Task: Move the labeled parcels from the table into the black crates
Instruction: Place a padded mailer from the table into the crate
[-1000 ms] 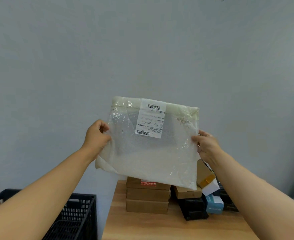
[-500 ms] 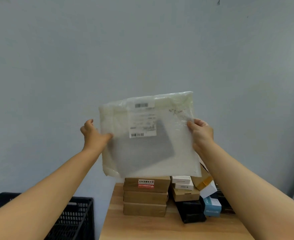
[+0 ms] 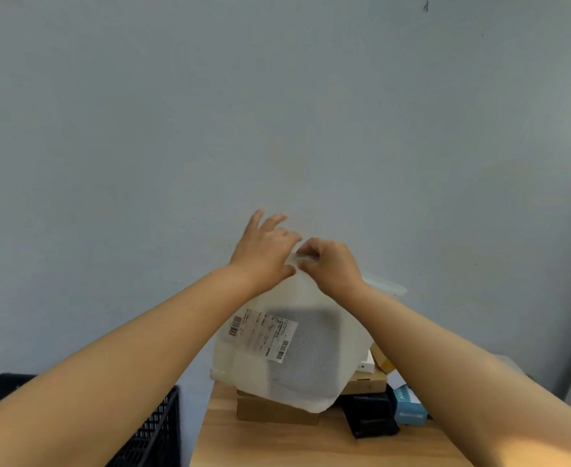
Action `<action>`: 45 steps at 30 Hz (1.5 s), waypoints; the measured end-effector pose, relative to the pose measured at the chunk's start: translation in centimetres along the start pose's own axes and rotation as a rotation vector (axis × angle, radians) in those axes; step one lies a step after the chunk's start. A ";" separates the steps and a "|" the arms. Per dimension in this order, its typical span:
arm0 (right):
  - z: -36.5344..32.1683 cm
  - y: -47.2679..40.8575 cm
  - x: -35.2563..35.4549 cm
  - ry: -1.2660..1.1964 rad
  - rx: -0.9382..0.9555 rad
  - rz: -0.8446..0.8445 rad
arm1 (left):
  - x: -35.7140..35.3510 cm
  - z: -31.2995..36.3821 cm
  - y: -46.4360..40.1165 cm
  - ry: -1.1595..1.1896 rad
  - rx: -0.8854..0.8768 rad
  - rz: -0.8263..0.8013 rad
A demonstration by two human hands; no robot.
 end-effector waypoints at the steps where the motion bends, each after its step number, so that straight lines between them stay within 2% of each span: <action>1: 0.0 0.1 -0.3 -0.014 -0.005 0.013 | 0.1 0.3 -0.4 0.008 -0.001 -0.038; 5: 0.9 0.9 -0.7 -0.026 0.008 0.128 | 0.4 0.6 -0.7 -0.024 0.080 -0.116; 8: 2.5 2.2 -0.2 0.165 0.036 0.264 | 0.6 -0.1 -0.6 -0.036 0.086 -0.057; 11: 5.5 3.6 0.2 0.217 -0.197 0.328 | 1.1 -1.4 -0.6 0.064 0.122 0.063; 13: 7.7 4.3 -0.1 0.093 -0.412 0.323 | 1.5 -2.3 -0.7 0.142 0.178 0.153; 16: 10.0 5.5 -1.0 -0.258 -0.700 0.304 | 2.2 -3.4 -0.9 0.289 0.296 0.269; 19: 11.4 6.5 -2.4 -0.565 -0.883 0.286 | 2.9 -4.1 -0.9 0.435 0.423 0.342; 22: 11.9 7.2 -4.2 -0.859 -1.008 0.185 | 3.1 -4.8 -1.0 0.578 0.532 0.403; 25: 11.4 6.9 -5.0 -1.045 -0.985 0.131 | 2.3 -5.8 -0.8 0.722 0.637 0.437; 30: 10.4 5.6 -4.3 -1.239 -0.825 0.225 | 0.5 -7.1 0.9 1.011 0.846 0.475; 40: 9.1 2.8 -5.9 -0.993 -0.693 0.070 | -2.5 -9.4 9.0 1.145 1.231 0.580; 45: 5.7 3.0 -8.2 -0.969 -0.627 0.000 | -2.4 -11.3 14.4 1.184 1.382 0.646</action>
Point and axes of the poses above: each hand's wrist, its own y-axis away from the middle knuckle, its own x-axis out of the back of the hand, z = x × y, the point moved 2 cm from there along -y, towards the middle knuckle, and after that the axes turned 1 degree about y, right-handed, at the moved point
